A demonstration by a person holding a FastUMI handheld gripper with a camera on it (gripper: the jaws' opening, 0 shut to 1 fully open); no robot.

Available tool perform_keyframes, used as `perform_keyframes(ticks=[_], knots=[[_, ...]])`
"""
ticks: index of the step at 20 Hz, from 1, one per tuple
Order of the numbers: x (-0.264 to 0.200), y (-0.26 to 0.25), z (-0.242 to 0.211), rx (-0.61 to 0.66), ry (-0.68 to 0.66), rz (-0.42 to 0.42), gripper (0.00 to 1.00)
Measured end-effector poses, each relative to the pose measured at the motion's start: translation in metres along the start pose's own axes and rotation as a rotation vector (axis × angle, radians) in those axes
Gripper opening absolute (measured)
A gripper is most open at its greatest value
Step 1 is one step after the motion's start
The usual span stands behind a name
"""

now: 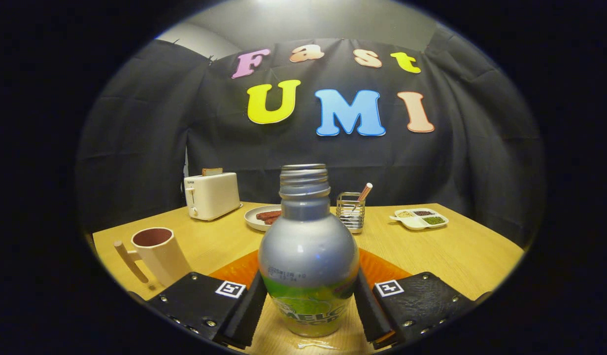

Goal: Take the bottle from table, then pour the juice into the cup, finally place the bottle on the coaster

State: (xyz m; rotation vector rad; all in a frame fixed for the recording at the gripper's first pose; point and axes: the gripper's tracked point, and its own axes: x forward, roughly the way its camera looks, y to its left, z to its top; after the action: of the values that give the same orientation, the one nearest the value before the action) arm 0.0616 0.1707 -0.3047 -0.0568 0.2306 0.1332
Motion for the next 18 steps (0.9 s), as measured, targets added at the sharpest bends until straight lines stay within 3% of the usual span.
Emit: perform_keyframes(ticks=[5, 9, 18], knots=[[0.010, 0.034, 0.024, -0.256, 0.000, 0.030, 0.81], [0.017, 0.061, 0.031, -0.370, 0.016, 0.078, 0.81], [0.024, 0.074, 0.019, -0.698, 0.043, 0.052, 0.81]])
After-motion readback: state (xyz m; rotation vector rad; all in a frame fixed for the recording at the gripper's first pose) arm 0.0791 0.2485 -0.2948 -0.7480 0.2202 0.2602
